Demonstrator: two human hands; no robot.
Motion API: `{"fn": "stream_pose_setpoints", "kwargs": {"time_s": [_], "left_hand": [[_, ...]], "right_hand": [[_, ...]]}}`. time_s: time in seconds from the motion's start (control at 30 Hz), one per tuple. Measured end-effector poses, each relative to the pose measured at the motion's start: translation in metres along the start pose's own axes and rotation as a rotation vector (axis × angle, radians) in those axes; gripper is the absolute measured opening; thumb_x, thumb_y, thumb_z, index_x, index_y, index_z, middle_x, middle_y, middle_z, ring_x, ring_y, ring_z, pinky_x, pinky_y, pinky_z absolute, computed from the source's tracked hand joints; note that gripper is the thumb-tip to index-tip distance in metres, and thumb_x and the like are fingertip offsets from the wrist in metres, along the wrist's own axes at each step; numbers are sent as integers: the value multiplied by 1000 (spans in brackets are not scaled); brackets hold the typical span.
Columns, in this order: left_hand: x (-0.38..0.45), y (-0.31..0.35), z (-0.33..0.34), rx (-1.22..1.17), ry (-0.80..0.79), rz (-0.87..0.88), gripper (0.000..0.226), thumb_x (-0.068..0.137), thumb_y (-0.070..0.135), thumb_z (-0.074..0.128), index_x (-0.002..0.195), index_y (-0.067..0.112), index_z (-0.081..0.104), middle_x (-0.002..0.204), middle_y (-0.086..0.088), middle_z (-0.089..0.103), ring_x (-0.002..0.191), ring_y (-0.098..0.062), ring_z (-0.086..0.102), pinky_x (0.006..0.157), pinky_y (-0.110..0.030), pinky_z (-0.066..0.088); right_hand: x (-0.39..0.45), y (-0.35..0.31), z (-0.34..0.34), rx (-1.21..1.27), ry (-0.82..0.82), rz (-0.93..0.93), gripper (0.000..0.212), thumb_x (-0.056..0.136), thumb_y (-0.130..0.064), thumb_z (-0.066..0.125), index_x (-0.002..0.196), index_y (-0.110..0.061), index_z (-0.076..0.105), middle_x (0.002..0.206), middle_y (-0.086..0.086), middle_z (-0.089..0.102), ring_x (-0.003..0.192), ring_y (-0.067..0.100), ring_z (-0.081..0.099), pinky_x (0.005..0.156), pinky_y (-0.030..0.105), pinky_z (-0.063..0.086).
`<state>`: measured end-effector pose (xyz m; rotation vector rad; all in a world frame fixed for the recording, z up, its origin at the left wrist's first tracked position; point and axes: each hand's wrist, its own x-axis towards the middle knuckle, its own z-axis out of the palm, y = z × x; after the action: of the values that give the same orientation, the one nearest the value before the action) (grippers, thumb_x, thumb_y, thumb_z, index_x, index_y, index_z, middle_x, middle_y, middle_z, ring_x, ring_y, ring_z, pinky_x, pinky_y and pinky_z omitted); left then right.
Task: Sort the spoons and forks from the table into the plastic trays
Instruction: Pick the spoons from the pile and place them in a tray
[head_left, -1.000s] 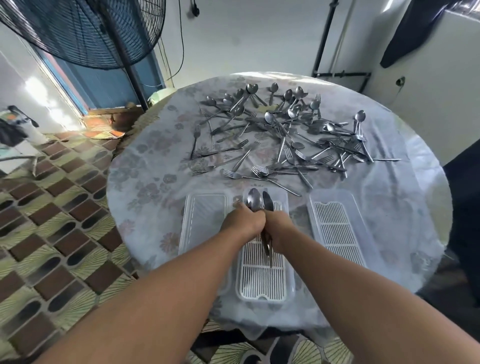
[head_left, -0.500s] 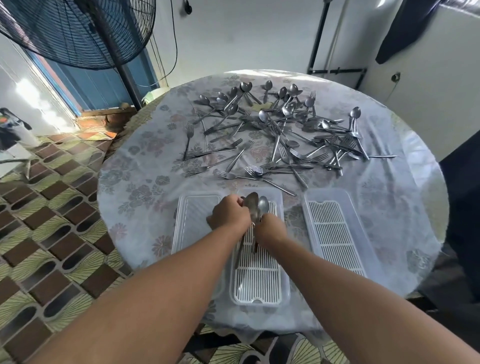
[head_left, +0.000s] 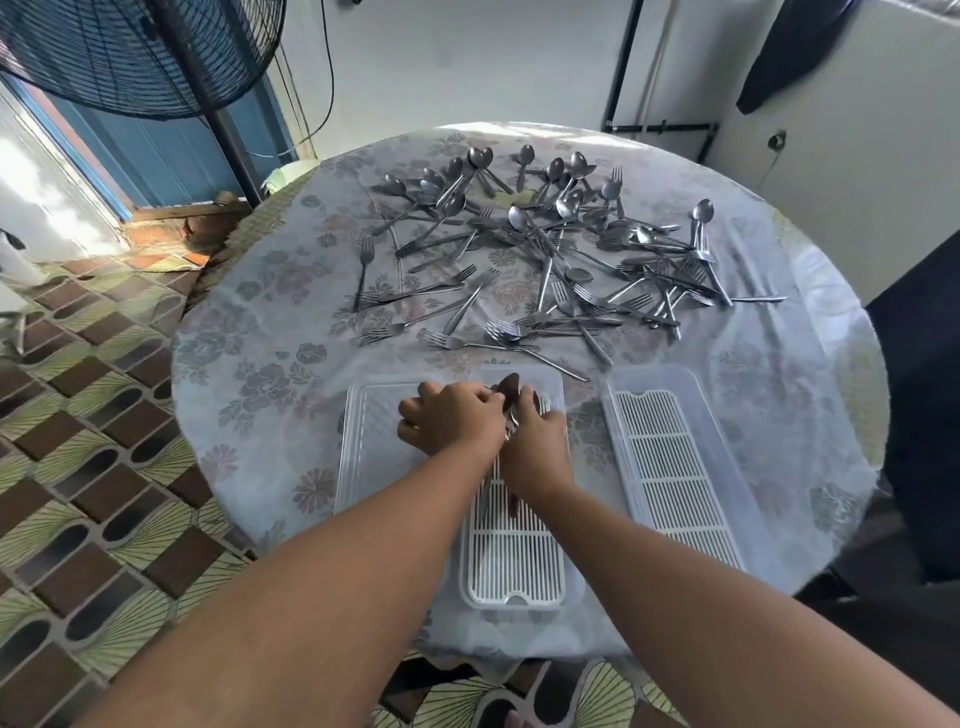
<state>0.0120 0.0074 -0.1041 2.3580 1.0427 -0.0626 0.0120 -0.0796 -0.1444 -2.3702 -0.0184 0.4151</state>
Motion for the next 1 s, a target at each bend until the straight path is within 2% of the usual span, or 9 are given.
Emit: {"fn": "stream_pose_setpoints", "kwargs": {"time_s": [0.07, 0.17, 0.27, 0.4, 0.53, 0.63, 0.77, 0.87, 1.0], "left_hand": [[4, -4, 0, 4, -2, -24, 23, 88, 58, 67, 98, 40, 78, 132, 0, 44, 125, -35, 33, 112, -45, 26], [11, -11, 3, 32, 6, 5, 24, 88, 59, 67, 98, 39, 78, 138, 2, 42, 126, -34, 32, 114, -45, 23], [14, -18, 10, 140, 70, 203, 23, 88, 50, 71, 106, 37, 74, 149, -2, 33, 132, -34, 28, 117, -47, 19], [10, -30, 13, 325, 171, 543, 37, 91, 26, 68, 126, 27, 57, 151, -12, 25, 133, -37, 23, 116, -49, 18], [12, -36, -1, 584, 38, 856, 30, 96, 33, 59, 125, 39, 66, 159, -6, 16, 142, -38, 8, 120, -52, -3], [13, -36, -3, 838, -95, 808, 52, 91, 33, 63, 142, 39, 55, 168, -9, -5, 150, -44, -8, 114, -61, -23], [13, -31, 2, 929, -157, 649, 65, 92, 35, 59, 154, 33, 40, 166, -18, -21, 150, -49, -17, 110, -67, -26], [7, -29, 7, 836, -143, 623, 68, 93, 41, 60, 155, 27, 36, 166, -19, -18, 151, -46, -14, 113, -64, -24], [6, -36, 10, 719, 6, 795, 82, 94, 41, 56, 161, 24, 12, 160, -9, 9, 150, -38, -1, 117, -58, -21]], "right_hand": [[1, -3, 2, -21, -49, 18, 84, 95, -18, 57, 165, -20, 11, 144, 21, 27, 132, 42, 42, 115, 40, 36], [2, -8, 2, -64, -110, 31, 75, 97, -15, 50, 162, -11, 13, 150, 25, 17, 143, 47, 21, 120, 48, 25], [1, -2, 2, -116, -102, -18, 69, 97, -12, 48, 159, -4, 19, 148, 27, 28, 141, 45, 27, 117, 43, 29], [-3, 7, -2, -191, -110, -36, 55, 96, -10, 50, 148, 3, 38, 144, 28, 39, 140, 41, 33, 113, 40, 35], [-2, 7, -3, -233, -85, -88, 38, 90, -8, 51, 127, 0, 60, 127, 24, 57, 134, 37, 39, 109, 39, 39], [-4, 7, -4, -291, -99, -162, 30, 89, -9, 53, 113, -5, 70, 124, 20, 59, 126, 35, 47, 103, 36, 42], [-2, 8, -5, -265, -104, -285, 29, 89, -11, 58, 113, -11, 73, 126, 14, 58, 112, 34, 61, 94, 36, 51], [-1, 8, -9, -347, -21, -341, 42, 84, -6, 65, 125, -9, 62, 127, 16, 54, 115, 35, 57, 92, 37, 49], [1, -6, -14, -770, 64, -348, 58, 91, -21, 63, 145, -8, 45, 141, 13, 51, 134, 33, 41, 111, 45, 35]]}}
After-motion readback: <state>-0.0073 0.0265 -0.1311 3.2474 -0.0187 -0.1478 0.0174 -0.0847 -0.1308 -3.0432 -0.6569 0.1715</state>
